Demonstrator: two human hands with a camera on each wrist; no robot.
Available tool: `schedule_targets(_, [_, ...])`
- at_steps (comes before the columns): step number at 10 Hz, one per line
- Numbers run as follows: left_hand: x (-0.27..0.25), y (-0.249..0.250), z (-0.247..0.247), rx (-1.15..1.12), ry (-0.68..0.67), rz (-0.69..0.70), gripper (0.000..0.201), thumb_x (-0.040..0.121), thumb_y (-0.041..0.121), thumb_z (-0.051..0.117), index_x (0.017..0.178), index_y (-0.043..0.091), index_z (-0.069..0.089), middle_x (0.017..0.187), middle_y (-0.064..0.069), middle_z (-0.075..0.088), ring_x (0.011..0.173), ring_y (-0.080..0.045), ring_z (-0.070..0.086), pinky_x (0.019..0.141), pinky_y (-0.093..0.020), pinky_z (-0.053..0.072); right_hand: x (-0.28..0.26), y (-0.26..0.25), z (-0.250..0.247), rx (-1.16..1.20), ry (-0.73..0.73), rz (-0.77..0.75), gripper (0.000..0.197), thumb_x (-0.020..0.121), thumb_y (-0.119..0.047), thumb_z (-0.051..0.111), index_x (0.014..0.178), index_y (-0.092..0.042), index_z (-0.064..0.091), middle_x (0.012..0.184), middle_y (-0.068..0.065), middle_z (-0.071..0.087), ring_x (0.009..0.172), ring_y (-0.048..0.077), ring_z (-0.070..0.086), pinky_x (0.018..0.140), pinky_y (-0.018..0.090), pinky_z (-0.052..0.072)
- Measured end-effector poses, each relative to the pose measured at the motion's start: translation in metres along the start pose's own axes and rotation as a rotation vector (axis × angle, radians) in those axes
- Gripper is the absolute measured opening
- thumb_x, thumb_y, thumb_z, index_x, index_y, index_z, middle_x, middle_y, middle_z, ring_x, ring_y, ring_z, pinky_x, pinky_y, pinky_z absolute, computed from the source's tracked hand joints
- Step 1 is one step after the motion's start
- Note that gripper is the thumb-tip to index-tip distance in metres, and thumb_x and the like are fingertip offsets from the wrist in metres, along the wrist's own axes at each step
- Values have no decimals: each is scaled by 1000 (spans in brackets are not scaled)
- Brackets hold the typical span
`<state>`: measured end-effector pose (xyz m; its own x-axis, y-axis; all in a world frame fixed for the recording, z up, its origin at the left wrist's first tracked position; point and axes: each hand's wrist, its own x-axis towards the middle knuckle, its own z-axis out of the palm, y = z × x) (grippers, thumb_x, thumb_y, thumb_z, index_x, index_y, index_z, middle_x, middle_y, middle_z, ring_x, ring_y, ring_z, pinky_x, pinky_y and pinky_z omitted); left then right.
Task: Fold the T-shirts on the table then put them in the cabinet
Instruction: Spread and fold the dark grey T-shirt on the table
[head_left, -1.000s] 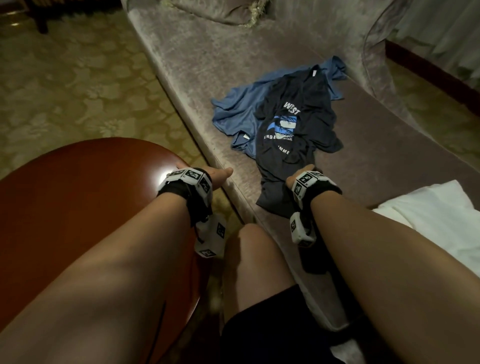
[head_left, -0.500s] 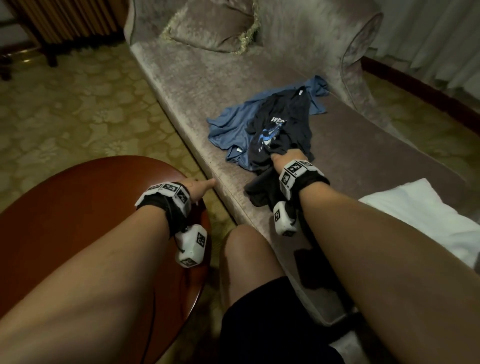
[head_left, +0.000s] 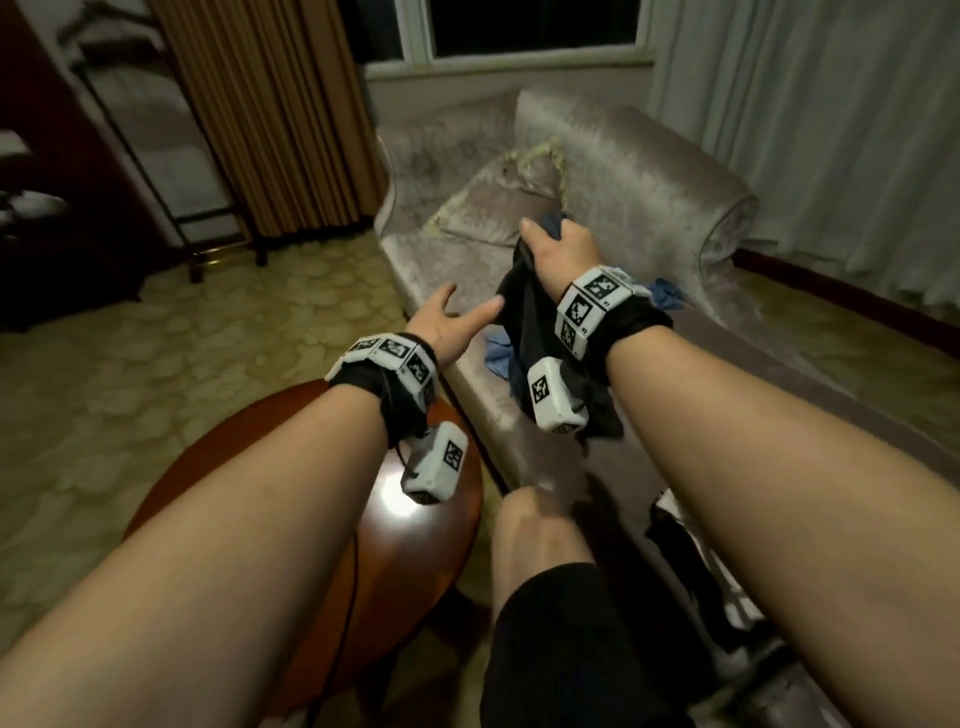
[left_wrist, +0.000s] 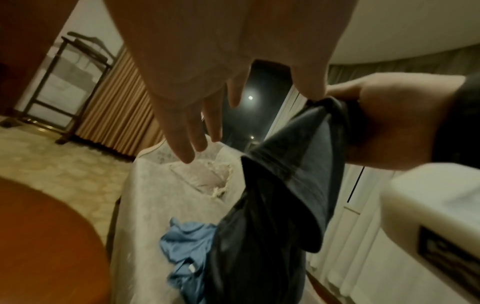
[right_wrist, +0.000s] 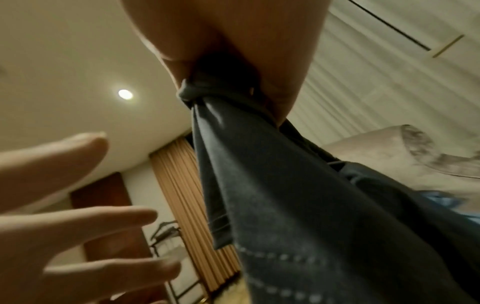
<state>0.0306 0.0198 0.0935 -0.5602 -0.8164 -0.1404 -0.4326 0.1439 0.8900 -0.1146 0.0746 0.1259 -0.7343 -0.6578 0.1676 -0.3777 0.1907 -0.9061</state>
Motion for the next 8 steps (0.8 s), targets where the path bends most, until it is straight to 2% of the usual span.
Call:
schedule_targets(1, [-31, 19, -35, -31, 71, 73, 96, 77, 59, 67, 152, 29, 14, 148, -6, 41, 131, -21, 44, 106, -41, 39, -22, -55, 9, 47, -53, -123, 45, 94, -42, 52, 116, -5, 61, 109, 8, 63, 102, 23, 57, 81, 24, 39])
schedule_targets(2, [-63, 32, -80, -17, 144, 119, 80, 87, 45, 64, 151, 20, 22, 139, -4, 49, 110, -14, 53, 76, -20, 47, -41, -100, 29, 130, -127, -202, 45, 94, -43, 51, 117, -5, 62, 109, 7, 63, 102, 21, 57, 78, 21, 34])
schedule_targets(3, [-84, 34, -130, 32, 178, 113, 29, 95, 33, 56, 117, 14, 58, 114, -9, 64, 85, -14, 57, 54, -17, 41, -64, -143, 50, 193, -190, -258, 43, 96, -41, 50, 112, -3, 63, 101, 8, 61, 94, 19, 55, 77, 20, 34])
schedule_targets(4, [-106, 38, -179, -23, 271, 126, 14, 99, 28, 47, 99, 20, 58, 102, -7, 62, 88, -20, 58, 74, -30, 43, -76, -181, 77, 242, -254, -281, 47, 95, -43, 50, 112, -2, 62, 105, 8, 64, 100, 22, 59, 86, 25, 41])
schedule_targets(5, [-128, 41, -228, -63, 401, 180, 17, 98, 30, 46, 98, 17, 57, 100, -9, 61, 94, -24, 57, 83, -36, 46, -82, -214, 104, 246, -310, -283, 51, 92, -45, 54, 117, 0, 61, 118, 13, 63, 113, 27, 58, 95, 29, 42])
schedule_targets(6, [-142, 34, -267, -49, 476, 154, 35, 83, 46, 49, 87, 13, 62, 109, -19, 66, 105, -34, 61, 95, -46, 46, -85, -229, 134, 132, -448, -251, 37, 91, -40, 59, 109, -8, 61, 114, 8, 61, 107, 20, 57, 85, 23, 39])
schedule_targets(7, [-152, 14, -288, 5, 515, 58, 35, 101, 34, 38, 103, 7, 61, 112, -13, 60, 114, -32, 55, 94, -35, 42, -84, -217, 172, -2, -617, -174, 20, 85, -39, 65, 87, -20, 60, 108, 8, 61, 105, 22, 59, 98, 35, 48])
schedule_targets(8, [-150, -5, -293, -93, 562, -41, 47, 101, 37, 39, 120, -2, 59, 126, -19, 58, 117, -34, 54, 104, -39, 40, -85, -197, 204, 88, -671, -75, 29, 86, -19, 65, 111, -5, 64, 93, 6, 61, 87, 21, 60, 87, 37, 54])
